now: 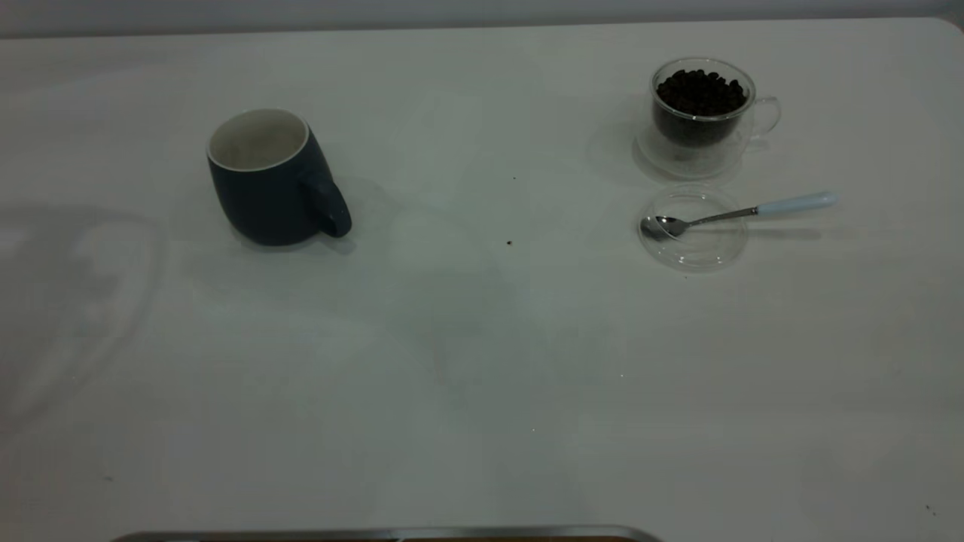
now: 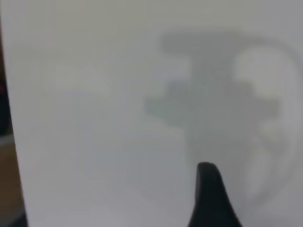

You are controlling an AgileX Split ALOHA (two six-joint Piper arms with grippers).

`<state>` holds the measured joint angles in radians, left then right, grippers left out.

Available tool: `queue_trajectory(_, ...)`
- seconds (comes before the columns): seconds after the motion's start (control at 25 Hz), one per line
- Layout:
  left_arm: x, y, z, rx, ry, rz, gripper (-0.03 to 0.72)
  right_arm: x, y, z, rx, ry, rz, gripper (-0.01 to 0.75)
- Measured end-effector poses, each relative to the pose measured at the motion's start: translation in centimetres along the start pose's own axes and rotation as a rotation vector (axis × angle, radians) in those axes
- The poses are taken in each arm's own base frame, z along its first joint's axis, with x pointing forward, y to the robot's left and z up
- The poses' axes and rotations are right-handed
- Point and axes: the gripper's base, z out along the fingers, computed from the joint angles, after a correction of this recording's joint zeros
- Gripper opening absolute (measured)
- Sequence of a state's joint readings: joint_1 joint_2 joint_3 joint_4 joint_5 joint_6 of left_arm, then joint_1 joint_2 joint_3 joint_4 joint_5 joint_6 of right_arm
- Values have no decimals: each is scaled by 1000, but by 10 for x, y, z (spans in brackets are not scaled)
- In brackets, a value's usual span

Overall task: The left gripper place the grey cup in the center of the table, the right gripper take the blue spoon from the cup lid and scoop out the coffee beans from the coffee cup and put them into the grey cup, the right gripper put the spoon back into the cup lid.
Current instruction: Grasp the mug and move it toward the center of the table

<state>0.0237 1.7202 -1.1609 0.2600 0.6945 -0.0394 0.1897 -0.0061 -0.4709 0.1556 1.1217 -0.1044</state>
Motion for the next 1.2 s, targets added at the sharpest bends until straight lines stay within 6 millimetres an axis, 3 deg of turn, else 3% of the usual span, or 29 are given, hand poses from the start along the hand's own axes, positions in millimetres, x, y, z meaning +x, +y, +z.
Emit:
queue_trajectory(0.32, -31, -15, 86, 41, 94, 311, 544, 0, 0, 0, 0, 0, 0, 242)
queue_trajectory(0.48, -38, -31, 118, 63, 57, 586, 544, 0, 0, 0, 0, 0, 0, 242)
queue_trajectory(0.6, -43, -56, 133, 74, -7, 819, 544, 0, 0, 0, 0, 0, 0, 242)
queue_trajectory(0.76, -45, -84, 151, 83, -69, 999, 544, 0, 0, 0, 0, 0, 0, 242)
queue_trajectory(1.04, -44, -97, 173, 80, -130, 1141, 544, 0, 0, 0, 0, 0, 0, 242)
queue_trajectory(1.2, -48, -108, 172, 66, -189, 1175, 541, 0, 0, 0, 0, 0, 0, 242)
